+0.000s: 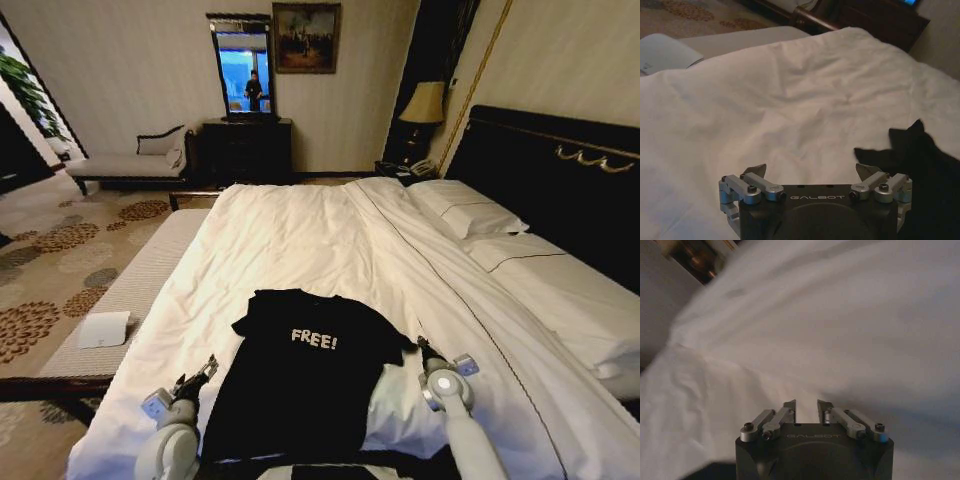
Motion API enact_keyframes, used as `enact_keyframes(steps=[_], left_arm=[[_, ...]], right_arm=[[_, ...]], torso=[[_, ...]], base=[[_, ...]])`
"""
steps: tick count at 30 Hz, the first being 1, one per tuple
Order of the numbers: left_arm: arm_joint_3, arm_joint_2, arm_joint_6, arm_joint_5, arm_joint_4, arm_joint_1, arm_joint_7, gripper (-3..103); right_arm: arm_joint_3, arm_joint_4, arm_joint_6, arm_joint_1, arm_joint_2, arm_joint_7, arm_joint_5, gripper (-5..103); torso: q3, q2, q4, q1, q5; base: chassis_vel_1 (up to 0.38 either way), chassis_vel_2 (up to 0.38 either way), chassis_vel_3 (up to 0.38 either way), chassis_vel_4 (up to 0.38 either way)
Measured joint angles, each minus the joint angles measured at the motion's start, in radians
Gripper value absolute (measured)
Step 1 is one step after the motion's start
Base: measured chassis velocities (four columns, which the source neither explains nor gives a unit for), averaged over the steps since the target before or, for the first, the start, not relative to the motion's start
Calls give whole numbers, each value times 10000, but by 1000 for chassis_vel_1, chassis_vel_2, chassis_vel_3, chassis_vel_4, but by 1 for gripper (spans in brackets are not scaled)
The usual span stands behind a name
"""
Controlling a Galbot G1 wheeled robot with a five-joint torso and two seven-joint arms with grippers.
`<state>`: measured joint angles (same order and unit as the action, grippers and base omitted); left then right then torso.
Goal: Fold the clothes on the bed.
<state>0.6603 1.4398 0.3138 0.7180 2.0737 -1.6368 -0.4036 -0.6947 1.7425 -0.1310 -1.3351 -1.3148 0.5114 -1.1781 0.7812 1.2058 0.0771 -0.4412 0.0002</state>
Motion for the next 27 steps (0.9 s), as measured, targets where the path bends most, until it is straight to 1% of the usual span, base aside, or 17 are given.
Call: enact_keyframes(steps=[1,6,8,9,12,13,14,15,17,19,20,21,22,23,24,26,27], left_arm=[[0,0,0,0,0,0,0,100],[125,-273,112,600,-394,854,-55,100],[136,-308,152,690,-483,978,-98,100],[113,-370,239,839,-631,1204,-139,100],[-415,-475,462,984,-1045,1812,-138,100],[-415,-475,462,984,-1045,1812,-138,100],[-703,-459,498,1083,-1182,2059,-76,100],[-969,-407,573,1310,-1310,2304,-40,100],[-1390,-275,719,1603,-1609,2744,0,100],[-1510,-234,728,1604,-1744,2891,12,100],[-1815,-122,707,1476,-2076,3196,94,100],[-1992,-54,666,1344,-2273,3348,167,100],[-2153,5,587,1143,-2459,3468,272,100],[-2217,27,544,1028,-2539,3511,330,100],[-2217,27,544,1028,-2539,3511,330,100],[-2518,61,330,493,-2953,3682,600,100],[-2593,46,307,498,-3082,3763,625,100]], right_arm=[[0,0,0,0,0,0,0,20],[-627,1651,670,-963,-122,-810,241,47],[-696,1847,741,-1102,-156,-860,261,47],[-804,2166,908,-1347,-216,-923,349,52],[-992,2696,1528,-1936,-372,-922,965,69],[-992,2696,1528,-1936,-372,-922,965,69],[-1057,2758,1703,-2114,-417,-836,1203,74],[-1106,2806,1807,-2276,-455,-740,1343,74],[-1175,2897,1941,-2596,-522,-587,1511,85],[-1201,2921,1979,-2695,-546,-544,1560,85],[-1246,2964,2061,-2907,-621,-426,1684,90],[-1276,2984,2092,-3003,-670,-346,1752,90],[-1296,3009,2109,-3079,-726,-277,1801,98],[-1303,3024,2115,-3121,-763,-239,1830,100],[-1303,3024,2115,-3121,-763,-239,1830,100],[-1315,3052,2120,-3284,-902,-158,1988,100],[-1315,3053,2123,-3329,-953,-150,2057,100]], torso=[[0,0,0,0,0],[0,0,-1,0,-2],[0,1,1,1,-3],[-1,1,0,0,-4],[0,0,-2,1,-4],[0,0,-2,1,-4],[0,0,0,0,-2],[0,0,0,0,0],[0,1,1,0,-2],[0,0,3,0,-1],[0,0,4,0,-1],[0,0,2,0,-2],[0,0,2,0,-1],[0,0,1,0,-1],[0,0,1,0,-1],[0,0,0,0,-1],[0,0,-1,0,-1]], base=[[0,0,0,0],[0,0,0,0],[0,0,0,0],[0,0,0,0],[0,0,0,0],[0,0,0,0],[0,0,0,0],[0,0,0,0],[0,0,0,0],[0,0,0,0],[0,0,0,0],[0,0,0,0],[0,0,0,0],[0,0,0,0],[0,0,0,0],[0,0,0,0],[0,0,0,0]])
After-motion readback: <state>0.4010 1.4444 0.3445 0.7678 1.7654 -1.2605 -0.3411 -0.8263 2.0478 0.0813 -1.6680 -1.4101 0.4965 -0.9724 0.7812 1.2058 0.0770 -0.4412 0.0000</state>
